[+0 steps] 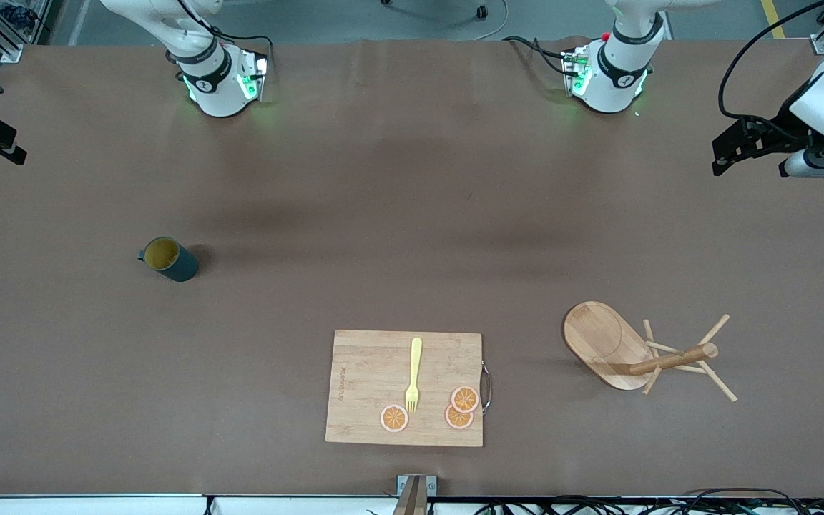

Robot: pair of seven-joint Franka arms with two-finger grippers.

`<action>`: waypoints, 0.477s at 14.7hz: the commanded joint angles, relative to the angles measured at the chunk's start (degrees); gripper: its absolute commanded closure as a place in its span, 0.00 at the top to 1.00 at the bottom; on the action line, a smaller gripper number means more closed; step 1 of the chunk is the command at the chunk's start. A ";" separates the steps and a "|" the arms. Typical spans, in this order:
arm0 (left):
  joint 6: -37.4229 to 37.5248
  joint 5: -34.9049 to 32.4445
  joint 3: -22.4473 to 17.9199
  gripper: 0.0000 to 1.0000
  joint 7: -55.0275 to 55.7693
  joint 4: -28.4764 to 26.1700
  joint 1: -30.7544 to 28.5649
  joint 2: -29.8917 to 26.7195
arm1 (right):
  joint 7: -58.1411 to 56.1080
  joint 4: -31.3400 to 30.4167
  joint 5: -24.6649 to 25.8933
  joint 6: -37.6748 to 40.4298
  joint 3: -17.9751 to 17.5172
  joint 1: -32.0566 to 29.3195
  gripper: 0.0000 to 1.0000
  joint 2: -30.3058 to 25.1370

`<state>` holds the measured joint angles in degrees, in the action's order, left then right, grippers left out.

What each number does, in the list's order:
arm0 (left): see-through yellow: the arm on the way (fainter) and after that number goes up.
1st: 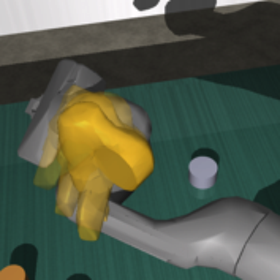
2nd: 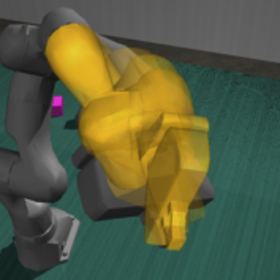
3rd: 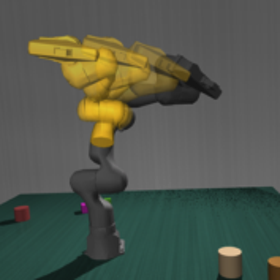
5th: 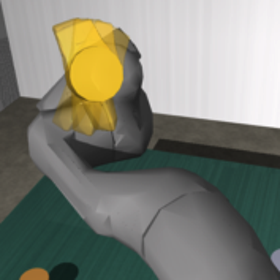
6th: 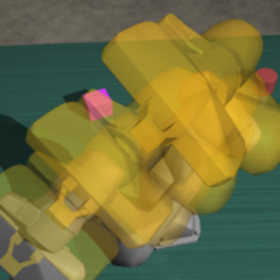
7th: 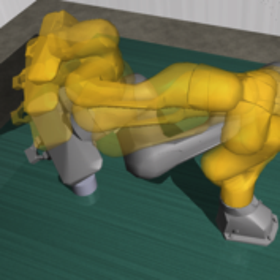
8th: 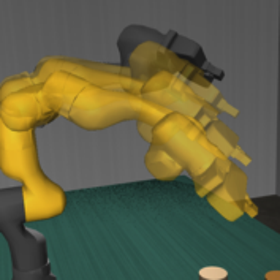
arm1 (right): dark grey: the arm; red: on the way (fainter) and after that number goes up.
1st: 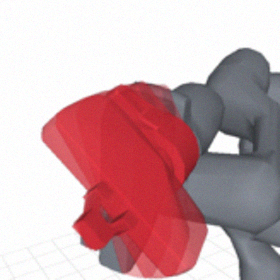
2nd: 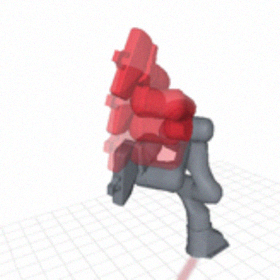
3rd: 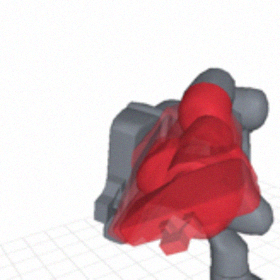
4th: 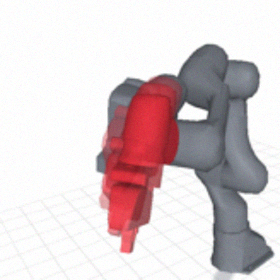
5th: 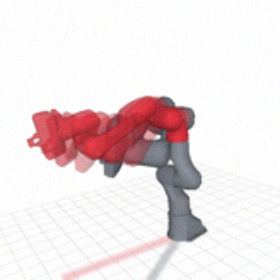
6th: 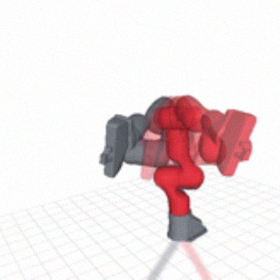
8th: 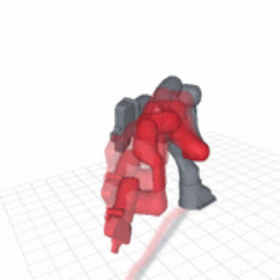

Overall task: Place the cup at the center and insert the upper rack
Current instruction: 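Reach the right gripper toward the teal mug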

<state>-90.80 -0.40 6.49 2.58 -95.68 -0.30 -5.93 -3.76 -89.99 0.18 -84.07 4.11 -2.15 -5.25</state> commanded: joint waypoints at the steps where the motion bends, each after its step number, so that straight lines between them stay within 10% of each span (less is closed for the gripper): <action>1: 1.33 -1.00 0.45 1.00 -0.55 1.55 -0.32 0.22 | -0.72 0.08 -0.35 0.05 -0.41 -0.67 1.00 0.24; 7: 1.33 -0.91 0.36 1.00 -1.08 2.25 -0.67 0.31 | -0.46 -0.10 -0.36 0.84 -0.41 -0.40 1.00 0.15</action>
<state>-90.79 -0.41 6.45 2.58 -94.84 -0.37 -5.93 -3.84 -90.01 0.15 -83.79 4.10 -2.15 -4.91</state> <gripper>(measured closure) 0.000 0.000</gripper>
